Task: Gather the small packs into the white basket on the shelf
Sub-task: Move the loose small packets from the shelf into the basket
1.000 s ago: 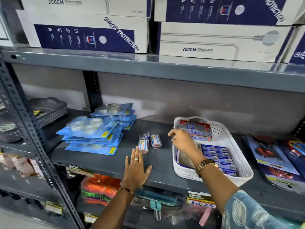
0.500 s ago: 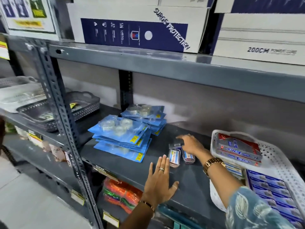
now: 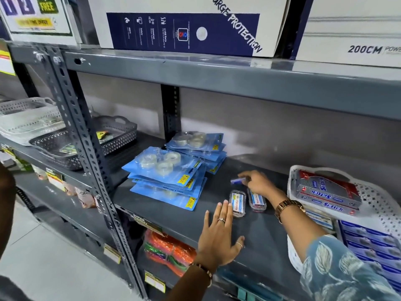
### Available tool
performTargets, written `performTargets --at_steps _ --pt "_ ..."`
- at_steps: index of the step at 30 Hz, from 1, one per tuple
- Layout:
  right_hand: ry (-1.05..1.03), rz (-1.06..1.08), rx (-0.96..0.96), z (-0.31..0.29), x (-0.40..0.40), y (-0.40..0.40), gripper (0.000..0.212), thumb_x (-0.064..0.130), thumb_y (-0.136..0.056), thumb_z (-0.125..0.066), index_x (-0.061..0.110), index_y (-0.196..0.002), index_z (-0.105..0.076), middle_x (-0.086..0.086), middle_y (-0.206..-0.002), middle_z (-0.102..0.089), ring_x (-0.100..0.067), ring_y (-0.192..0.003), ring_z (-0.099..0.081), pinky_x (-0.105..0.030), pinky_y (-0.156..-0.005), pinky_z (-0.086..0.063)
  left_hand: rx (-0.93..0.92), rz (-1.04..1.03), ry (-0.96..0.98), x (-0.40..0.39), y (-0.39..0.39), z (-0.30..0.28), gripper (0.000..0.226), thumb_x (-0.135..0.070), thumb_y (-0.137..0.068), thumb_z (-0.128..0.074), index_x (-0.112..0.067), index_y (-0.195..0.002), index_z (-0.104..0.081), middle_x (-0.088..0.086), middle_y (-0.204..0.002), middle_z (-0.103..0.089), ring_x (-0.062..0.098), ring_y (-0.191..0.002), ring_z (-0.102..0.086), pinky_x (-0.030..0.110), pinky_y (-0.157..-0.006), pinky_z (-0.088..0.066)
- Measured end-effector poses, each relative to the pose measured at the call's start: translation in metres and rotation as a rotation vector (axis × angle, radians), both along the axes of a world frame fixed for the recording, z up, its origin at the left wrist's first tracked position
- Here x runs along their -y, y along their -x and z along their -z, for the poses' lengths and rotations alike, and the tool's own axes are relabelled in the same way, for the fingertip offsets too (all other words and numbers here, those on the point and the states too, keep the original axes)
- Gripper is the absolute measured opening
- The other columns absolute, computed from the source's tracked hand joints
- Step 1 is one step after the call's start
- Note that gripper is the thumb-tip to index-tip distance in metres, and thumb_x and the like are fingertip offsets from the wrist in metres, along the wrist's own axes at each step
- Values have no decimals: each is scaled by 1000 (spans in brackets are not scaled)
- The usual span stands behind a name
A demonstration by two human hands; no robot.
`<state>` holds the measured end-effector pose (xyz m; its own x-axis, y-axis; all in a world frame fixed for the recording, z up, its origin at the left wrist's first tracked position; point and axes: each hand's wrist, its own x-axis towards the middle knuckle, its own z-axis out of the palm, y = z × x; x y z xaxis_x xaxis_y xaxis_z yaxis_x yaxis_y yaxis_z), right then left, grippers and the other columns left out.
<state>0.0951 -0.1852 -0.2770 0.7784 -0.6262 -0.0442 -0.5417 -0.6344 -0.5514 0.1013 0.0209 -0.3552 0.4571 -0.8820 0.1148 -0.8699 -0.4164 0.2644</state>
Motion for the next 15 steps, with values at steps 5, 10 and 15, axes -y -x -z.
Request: performTargets --at_steps 5,10,15 --pt "-268 220 274 -12 4 17 29 22 -99 -43 5 -114 -60 -15 -94 -71 -19 -79 -64 -26 -61 -45 31 -1 -5 -1 1 -1 82 -55 -91 -28 -14 -147 15 4 -160 15 21 -146 17 49 -118 8" --pt "-548 317 429 -25 1 53 19 23 -99 -43 11 -88 -55 -10 -66 -59 -1 -30 -53 -13 -31 -41 82 -24 -24 -2 5 -4 80 -53 -93 -27 -10 -148 13 6 -160 12 22 -148 12 47 -119 7" --pt "-690 383 534 -35 -4 110 21 11 -95 -50 5 -76 -54 -7 -50 -62 -2 -26 -54 -13 -30 -45 109 -10 -44 3 22 -10 75 -48 -96 -28 -9 -149 9 8 -161 8 22 -148 10 46 -119 5"
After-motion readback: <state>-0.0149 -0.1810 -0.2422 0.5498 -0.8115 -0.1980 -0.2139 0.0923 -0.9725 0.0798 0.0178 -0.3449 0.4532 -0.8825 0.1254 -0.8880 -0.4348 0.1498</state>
